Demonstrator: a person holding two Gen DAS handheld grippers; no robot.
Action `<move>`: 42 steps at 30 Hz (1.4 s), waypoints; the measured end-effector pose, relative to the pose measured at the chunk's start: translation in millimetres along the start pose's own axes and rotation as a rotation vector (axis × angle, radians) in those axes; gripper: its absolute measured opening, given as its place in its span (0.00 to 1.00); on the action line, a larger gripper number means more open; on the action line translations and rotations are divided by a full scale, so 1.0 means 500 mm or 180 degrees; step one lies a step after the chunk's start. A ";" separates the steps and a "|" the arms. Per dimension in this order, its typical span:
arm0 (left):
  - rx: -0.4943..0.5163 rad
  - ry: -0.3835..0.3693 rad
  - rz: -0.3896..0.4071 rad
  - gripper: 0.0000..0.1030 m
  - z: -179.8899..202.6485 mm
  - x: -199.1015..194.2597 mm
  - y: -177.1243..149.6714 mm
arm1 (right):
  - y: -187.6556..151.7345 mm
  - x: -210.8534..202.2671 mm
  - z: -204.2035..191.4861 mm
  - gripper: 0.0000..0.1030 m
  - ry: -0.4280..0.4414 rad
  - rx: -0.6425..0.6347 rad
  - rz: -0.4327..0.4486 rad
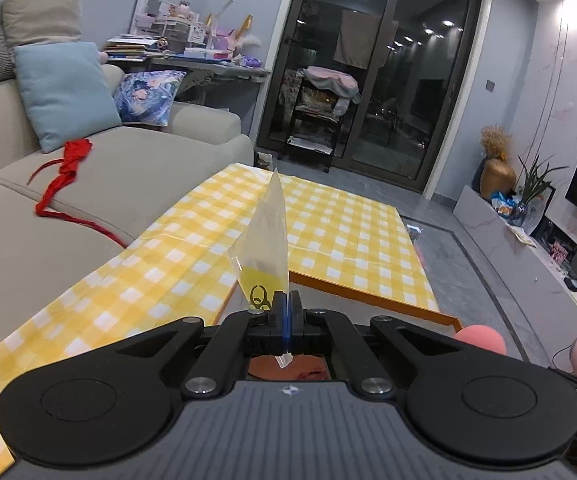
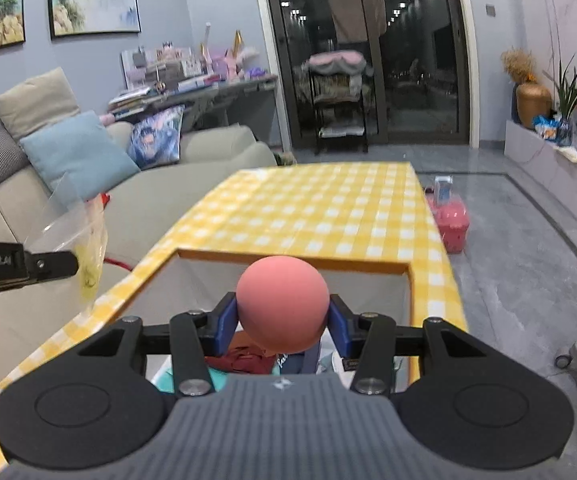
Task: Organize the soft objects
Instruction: 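Lower both grippers into the orange box and open them to release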
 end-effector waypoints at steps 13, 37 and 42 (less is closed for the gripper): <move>-0.0258 -0.0110 -0.0666 0.00 0.006 0.140 -0.054 | -0.038 0.096 0.024 0.46 -0.0007 -0.0095 -0.0265; -0.0167 -0.0233 -0.0015 0.96 0.022 0.108 -0.044 | -0.046 0.106 0.027 0.46 0.0010 -0.0092 -0.0315; 0.0008 -0.0361 -0.0011 0.96 0.037 0.095 -0.042 | -0.049 0.110 0.033 0.47 -0.0054 -0.0086 -0.0327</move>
Point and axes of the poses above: each gripper's, at about its wrist camera, not at the fingertips, and x roughly the way its jaws point, z to its right, y to its top, the point moved 5 cm from there along x, roughly the way its jaws point, and after that the axes turned 6 degrees about x, right-handed, at the moved point
